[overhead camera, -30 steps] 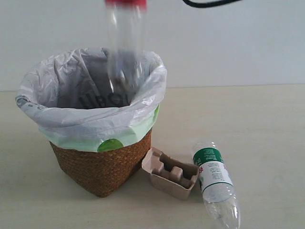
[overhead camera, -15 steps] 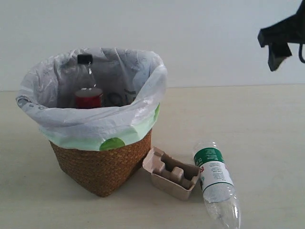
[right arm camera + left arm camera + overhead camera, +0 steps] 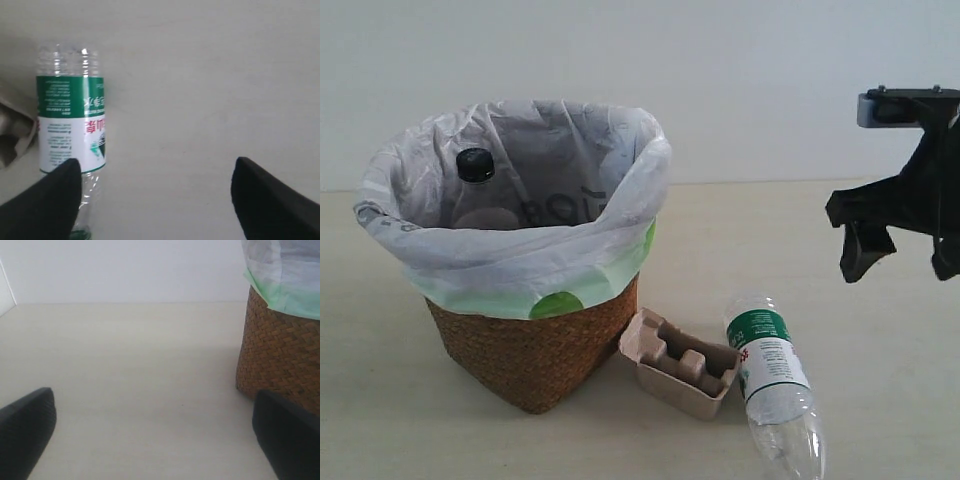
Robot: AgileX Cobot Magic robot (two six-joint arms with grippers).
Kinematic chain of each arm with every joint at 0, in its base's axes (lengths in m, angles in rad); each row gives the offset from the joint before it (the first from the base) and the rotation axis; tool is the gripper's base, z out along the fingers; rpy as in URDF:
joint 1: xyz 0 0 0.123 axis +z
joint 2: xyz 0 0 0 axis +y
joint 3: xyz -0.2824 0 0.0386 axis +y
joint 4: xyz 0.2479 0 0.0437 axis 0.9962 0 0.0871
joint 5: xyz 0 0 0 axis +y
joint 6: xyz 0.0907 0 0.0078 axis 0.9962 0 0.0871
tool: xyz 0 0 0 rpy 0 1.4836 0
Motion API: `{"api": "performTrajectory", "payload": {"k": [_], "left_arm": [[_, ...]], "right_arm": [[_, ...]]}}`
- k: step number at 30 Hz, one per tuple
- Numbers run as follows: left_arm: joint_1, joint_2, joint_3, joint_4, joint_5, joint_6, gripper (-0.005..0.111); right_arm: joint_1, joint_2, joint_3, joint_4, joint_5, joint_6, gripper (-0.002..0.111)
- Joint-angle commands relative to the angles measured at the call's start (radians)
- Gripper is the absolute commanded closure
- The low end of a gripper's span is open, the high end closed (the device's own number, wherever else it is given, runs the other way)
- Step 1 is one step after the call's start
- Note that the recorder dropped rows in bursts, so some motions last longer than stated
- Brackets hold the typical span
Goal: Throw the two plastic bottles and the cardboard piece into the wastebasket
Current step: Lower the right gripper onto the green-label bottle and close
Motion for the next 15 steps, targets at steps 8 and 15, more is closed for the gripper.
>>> {"api": "performTrajectory", "payload": {"k": [8, 15], "left_arm": [[-0.007, -0.003, -0.004, -0.002, -0.008, -0.009, -0.001], [-0.007, -0.003, -0.004, -0.002, -0.008, -0.009, -0.001]], "right_arm": [[0.038, -0.005, 0.029, 0.187, 0.011, -0.143, 0.042], [0.181, 0.058, 0.073, 0.187, -0.159, -0.092, 0.042]]}}
